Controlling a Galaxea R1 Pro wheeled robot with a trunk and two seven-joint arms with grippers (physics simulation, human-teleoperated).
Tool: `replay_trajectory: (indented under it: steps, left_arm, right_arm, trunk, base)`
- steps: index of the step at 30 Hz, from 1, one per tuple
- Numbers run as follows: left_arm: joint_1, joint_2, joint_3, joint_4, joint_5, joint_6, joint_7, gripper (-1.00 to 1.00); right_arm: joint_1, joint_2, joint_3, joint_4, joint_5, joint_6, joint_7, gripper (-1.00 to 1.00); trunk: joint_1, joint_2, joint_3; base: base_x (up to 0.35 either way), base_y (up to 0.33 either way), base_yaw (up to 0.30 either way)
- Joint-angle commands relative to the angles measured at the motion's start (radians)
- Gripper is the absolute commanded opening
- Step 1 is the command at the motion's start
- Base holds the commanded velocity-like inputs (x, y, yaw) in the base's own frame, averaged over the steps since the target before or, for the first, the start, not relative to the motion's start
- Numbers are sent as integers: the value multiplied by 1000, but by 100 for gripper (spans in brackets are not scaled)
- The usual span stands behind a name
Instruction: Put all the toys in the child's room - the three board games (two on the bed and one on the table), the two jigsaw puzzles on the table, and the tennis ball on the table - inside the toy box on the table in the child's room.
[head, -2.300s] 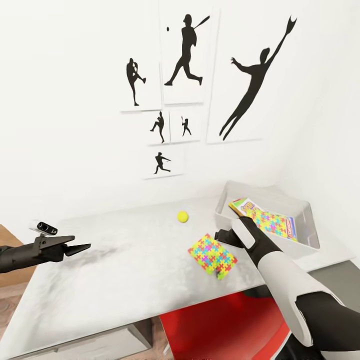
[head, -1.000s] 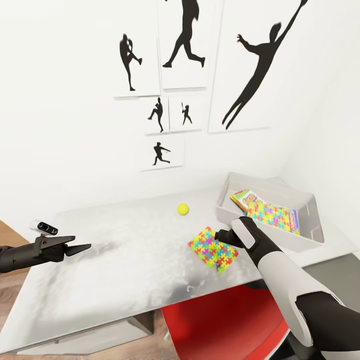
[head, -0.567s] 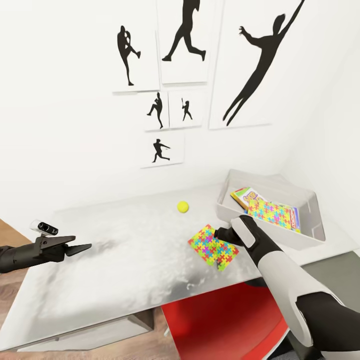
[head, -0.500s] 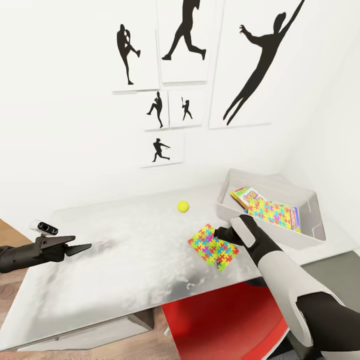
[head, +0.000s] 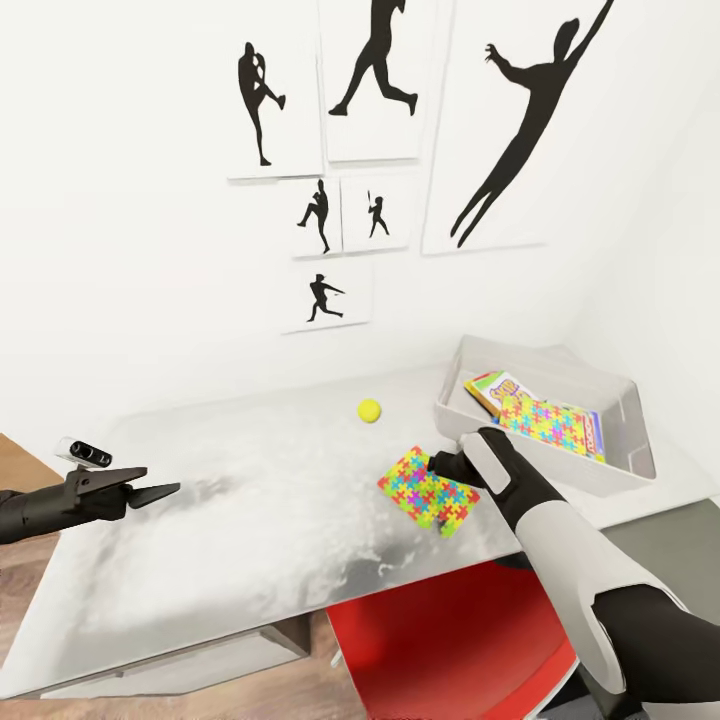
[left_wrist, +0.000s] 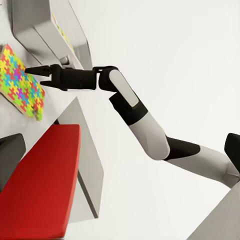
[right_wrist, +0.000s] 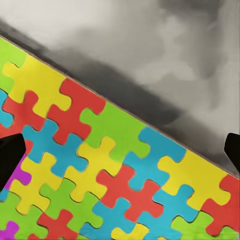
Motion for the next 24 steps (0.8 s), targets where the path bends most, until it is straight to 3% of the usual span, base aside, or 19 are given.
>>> replay_trajectory:
  steps: [1, 24]
  left_arm:
    - [-1, 1, -3, 1, 2, 10, -5, 100]
    - [-1, 1, -3, 1, -1, 10, -4, 100]
  right_arm:
    - [0, 0, 4, 51, -23, 0, -8, 100]
    - [0, -2, 2, 51, -25, 1, -5, 100]
  trunk:
    - [1, -1, -2]
    - [1, -1, -2]
  base:
    - [-18, 77, 0]
    - [-1, 96, 0]
